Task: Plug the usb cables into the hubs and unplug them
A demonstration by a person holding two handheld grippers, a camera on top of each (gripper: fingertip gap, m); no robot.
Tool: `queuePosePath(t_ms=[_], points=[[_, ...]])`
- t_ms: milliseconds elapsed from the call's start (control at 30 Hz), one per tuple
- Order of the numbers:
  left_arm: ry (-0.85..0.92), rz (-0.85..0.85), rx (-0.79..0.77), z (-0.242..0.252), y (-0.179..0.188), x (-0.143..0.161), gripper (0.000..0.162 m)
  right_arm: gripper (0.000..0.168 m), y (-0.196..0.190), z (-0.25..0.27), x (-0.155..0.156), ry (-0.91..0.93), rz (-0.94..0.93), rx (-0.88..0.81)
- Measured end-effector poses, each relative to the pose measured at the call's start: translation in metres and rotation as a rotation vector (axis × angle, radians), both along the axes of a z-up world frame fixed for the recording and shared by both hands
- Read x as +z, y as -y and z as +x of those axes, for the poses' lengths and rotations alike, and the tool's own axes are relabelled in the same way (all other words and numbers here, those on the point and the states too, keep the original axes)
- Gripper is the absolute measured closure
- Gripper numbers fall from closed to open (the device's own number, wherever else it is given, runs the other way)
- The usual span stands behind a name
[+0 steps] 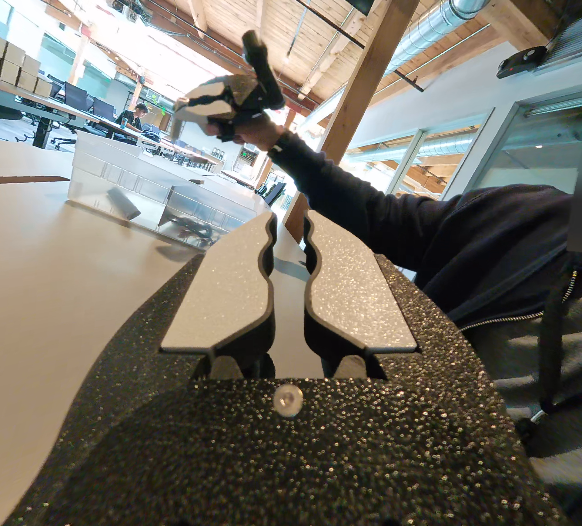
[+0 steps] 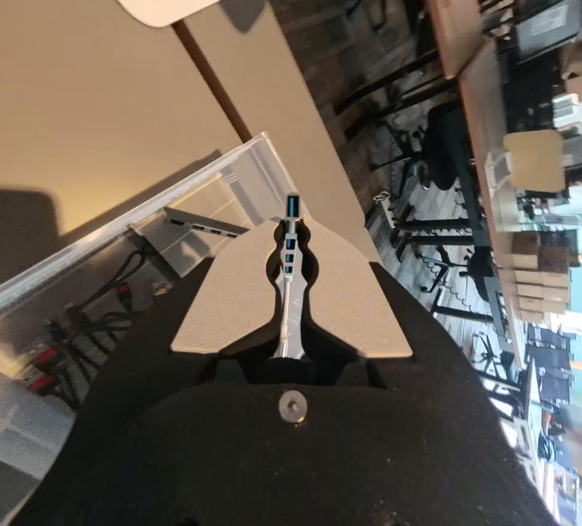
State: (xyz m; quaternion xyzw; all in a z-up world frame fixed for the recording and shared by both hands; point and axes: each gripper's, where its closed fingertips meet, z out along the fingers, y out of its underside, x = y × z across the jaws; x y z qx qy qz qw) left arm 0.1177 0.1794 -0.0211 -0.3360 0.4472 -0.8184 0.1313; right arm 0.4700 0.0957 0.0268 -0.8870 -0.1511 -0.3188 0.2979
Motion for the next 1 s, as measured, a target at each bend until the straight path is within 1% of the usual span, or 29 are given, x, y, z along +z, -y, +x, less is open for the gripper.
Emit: queuePosePath(t_ms=[133,333,567,667,700,767,867,1000], points=[[0.000,-0.019,-0.005,0.000,-0.002,0.001,0.148,0.161,-0.017,0.014,-0.039,-0.046,-0.112,0.069],[-0.002,-0.033,-0.016,0.000,-0.003,0.001,0.149,0.161,-0.021,0.025,-0.100,-0.032,-0.313,0.135],[-0.002,-0.033,-0.022,-0.001,-0.003,0.001,0.150,0.161,-0.017,0.033,-0.143,-0.067,-0.415,0.105],[-0.001,-0.032,-0.023,-0.001,-0.003,0.001,0.150,0.160,-0.014,0.037,-0.150,-0.087,-0.420,0.076],[-0.001,-0.032,-0.023,-0.001,-0.003,0.001,0.150,0.157,-0.014,0.038,-0.150,-0.095,-0.412,0.068],[-0.001,-0.031,-0.023,-0.001,-0.002,0.001,0.150,0.140,-0.014,0.038,-0.148,-0.116,-0.385,0.047],[-0.001,-0.028,-0.023,-0.001,-0.002,0.001,0.151,0.125,-0.014,0.037,-0.139,-0.153,-0.324,0.011],[-0.001,-0.022,-0.022,-0.001,-0.001,0.001,0.151,0.116,-0.006,0.039,-0.120,-0.128,-0.251,-0.059]])
